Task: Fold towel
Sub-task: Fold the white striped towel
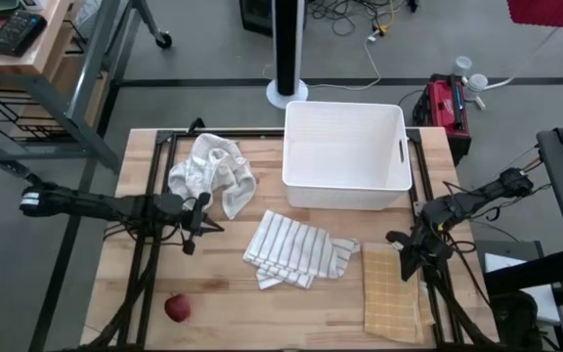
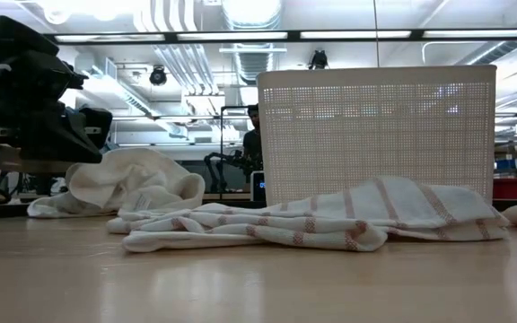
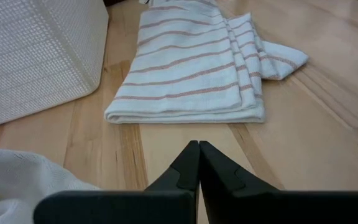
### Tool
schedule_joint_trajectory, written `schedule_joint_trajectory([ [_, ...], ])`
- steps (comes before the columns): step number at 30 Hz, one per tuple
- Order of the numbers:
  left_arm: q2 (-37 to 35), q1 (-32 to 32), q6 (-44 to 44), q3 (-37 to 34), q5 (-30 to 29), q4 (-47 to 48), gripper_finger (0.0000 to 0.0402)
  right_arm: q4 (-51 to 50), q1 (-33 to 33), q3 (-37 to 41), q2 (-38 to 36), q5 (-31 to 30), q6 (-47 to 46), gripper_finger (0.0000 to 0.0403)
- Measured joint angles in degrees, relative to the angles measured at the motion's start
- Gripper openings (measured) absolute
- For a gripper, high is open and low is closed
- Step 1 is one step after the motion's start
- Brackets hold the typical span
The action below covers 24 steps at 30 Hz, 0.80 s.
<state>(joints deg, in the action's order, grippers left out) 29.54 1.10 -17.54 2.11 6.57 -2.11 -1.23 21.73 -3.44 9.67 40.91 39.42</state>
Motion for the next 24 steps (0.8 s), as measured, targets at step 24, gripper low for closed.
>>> schedule_joint_trajectory([
  [24, 0.0, -0.1, -0.3, 0.0, -5.6, -21.5, 0.0, 14.5, 0.0, 0.0, 0.0, 3.5, -15.2, 0.0],
])
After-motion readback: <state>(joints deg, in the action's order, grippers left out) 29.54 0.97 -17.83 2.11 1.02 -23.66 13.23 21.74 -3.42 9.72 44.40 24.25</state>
